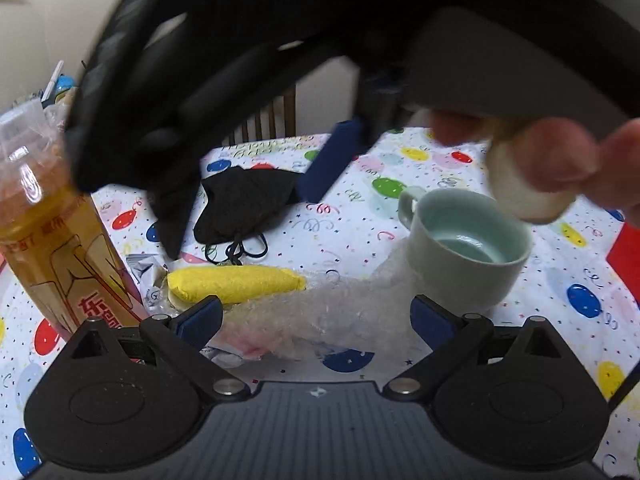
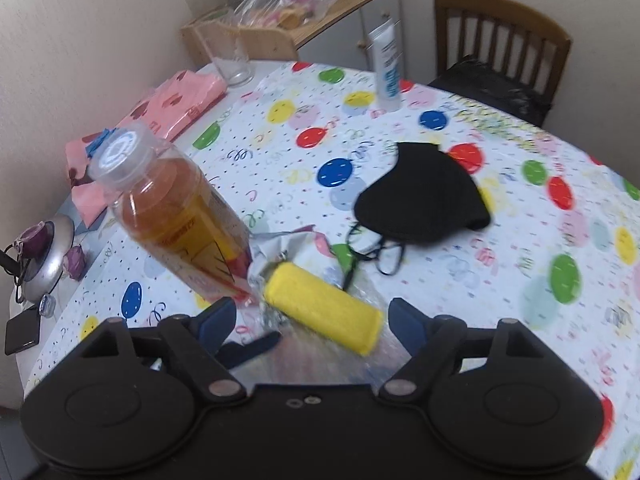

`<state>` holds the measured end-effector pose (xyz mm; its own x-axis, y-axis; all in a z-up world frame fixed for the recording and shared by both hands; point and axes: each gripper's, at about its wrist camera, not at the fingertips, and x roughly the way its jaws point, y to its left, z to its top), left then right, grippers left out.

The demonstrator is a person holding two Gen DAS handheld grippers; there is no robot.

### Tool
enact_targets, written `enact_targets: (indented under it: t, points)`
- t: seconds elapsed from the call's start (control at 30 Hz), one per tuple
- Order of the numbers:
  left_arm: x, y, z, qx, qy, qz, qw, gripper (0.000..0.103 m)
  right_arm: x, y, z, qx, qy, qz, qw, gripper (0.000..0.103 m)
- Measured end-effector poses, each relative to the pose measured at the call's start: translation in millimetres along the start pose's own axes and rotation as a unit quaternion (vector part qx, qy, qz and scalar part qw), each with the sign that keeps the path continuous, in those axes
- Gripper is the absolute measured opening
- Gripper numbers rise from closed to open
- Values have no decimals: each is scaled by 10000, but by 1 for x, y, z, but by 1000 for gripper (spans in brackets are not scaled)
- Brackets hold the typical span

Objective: Organize soft objects
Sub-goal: 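Move the left tool to the bubble wrap while the right tool approaches the yellow sponge, then close the left tool on the bubble wrap while the right tool grasps the yellow sponge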

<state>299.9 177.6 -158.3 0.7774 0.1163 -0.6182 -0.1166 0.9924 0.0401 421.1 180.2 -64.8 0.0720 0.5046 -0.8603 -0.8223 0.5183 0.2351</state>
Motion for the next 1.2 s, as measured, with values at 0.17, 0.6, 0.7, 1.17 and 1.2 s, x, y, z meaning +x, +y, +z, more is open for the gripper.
enact_targets:
  t: [0.17, 0.6, 0.7, 1.17, 1.2]
  points:
    - [10, 2, -3, -69, 110, -94, 9999, 98, 31, 9, 8, -373, 351, 94, 9986, 80]
    - [16, -9, -8, 258, 73, 37, 9996, 68, 64, 3, 13, -669, 601, 93, 9959, 79]
    - [18, -12, -8, 335, 67, 158, 9993, 54, 67, 6, 12, -779, 578, 45, 9953, 81]
    - [20, -12, -13, 268, -7, 263, 9993, 15, 68, -1, 6, -579, 487, -183, 9970, 99]
    - [17, -16, -16, 289, -20, 259, 9992, 15, 68, -3, 5, -519, 484, -207, 9973, 102]
